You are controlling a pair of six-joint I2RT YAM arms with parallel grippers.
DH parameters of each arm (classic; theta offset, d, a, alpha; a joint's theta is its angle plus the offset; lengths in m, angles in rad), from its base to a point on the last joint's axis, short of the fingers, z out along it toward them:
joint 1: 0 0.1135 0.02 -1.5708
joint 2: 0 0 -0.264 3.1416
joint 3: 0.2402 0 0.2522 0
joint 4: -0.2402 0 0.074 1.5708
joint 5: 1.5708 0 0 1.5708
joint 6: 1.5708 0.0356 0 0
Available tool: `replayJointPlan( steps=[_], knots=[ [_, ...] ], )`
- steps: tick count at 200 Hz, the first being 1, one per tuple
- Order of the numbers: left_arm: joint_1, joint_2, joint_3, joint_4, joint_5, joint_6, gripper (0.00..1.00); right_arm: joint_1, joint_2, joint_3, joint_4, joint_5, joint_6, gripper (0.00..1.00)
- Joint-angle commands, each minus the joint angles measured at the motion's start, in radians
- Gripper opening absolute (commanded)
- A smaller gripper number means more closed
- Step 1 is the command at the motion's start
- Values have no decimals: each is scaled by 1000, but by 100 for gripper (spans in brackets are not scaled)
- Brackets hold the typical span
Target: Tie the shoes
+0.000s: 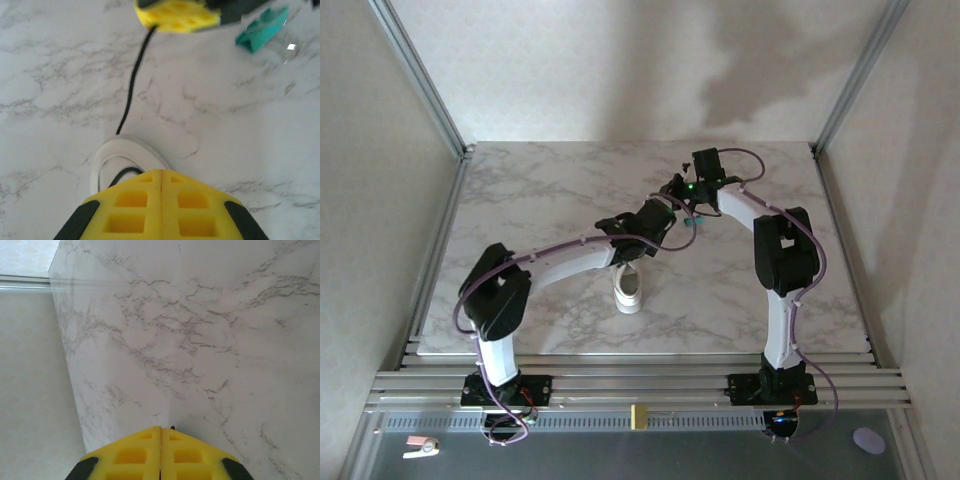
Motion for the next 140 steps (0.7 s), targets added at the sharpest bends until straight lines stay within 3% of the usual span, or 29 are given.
replayJointPlan(
  steps=[1,85,140],
  knots=[
    [30,-50,-70,64,95,-67,0,-6,-55,-28,14,-16,2,0],
    [157,-245,-286,265,324,-224,0,12,-218,-193,128,-12,-16,0],
    [173,-312,-351,326,376,-246,0,16,-377,-315,194,80,-54,0]
  ],
)
